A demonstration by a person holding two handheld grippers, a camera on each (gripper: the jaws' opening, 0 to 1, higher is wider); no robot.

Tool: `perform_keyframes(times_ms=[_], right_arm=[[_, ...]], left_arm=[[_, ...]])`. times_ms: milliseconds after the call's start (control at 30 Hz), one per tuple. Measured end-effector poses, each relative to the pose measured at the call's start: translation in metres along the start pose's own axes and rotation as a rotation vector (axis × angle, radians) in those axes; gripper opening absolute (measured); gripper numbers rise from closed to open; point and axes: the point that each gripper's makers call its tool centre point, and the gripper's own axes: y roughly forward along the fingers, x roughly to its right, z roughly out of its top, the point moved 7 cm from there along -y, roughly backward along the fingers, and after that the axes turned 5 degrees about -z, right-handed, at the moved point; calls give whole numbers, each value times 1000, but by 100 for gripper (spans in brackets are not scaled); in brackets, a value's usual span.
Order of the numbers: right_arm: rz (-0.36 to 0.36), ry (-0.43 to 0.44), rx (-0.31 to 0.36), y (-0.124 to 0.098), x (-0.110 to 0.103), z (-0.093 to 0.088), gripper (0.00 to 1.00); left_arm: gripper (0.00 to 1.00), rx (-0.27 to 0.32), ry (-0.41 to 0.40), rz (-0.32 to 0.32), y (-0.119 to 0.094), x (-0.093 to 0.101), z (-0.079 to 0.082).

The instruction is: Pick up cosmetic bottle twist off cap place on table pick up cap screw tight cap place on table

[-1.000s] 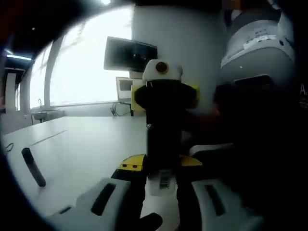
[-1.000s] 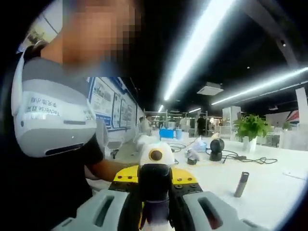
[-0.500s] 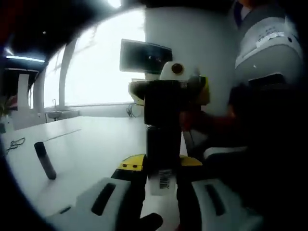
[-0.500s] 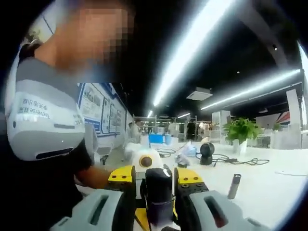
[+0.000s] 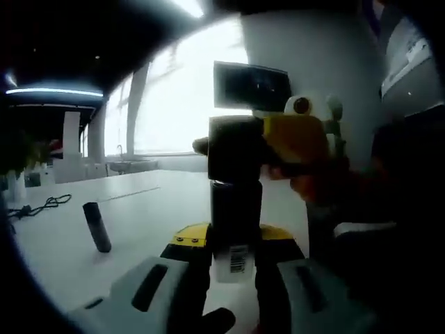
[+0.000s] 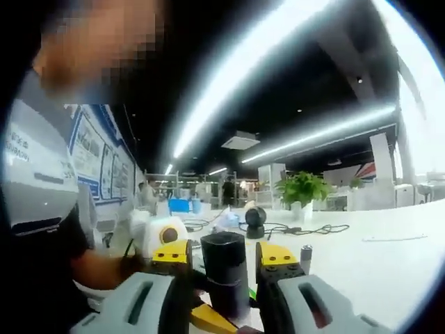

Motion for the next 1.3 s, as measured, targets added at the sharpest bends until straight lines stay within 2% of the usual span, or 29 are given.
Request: perform_keyframes(times_ms=[133,200,633,800,867,1033,1300], right_arm=[[-61,-4,12,1,-1,1,30],[-144,-30,13,2,3,3,29],[-294,-68,23,11,5,4,24],[-324,-80,16,13,6,3,23],[-333,-98,17,13,6,3,17],[-347,-121,16,12,5,1,16],[-296,-106,7,8,6,1,15]], left_arm=[[14,13,2,76,1,-4,3],[14,15,5,114,2,-5,5],[14,-22,35,291,10,-12,1],[14,-21,42,315,11,-13,2],[14,-20,44,323,12,-14,2],[14,-34,46,316,12,-14,1],[14,-41,57,285,12,-12,1]])
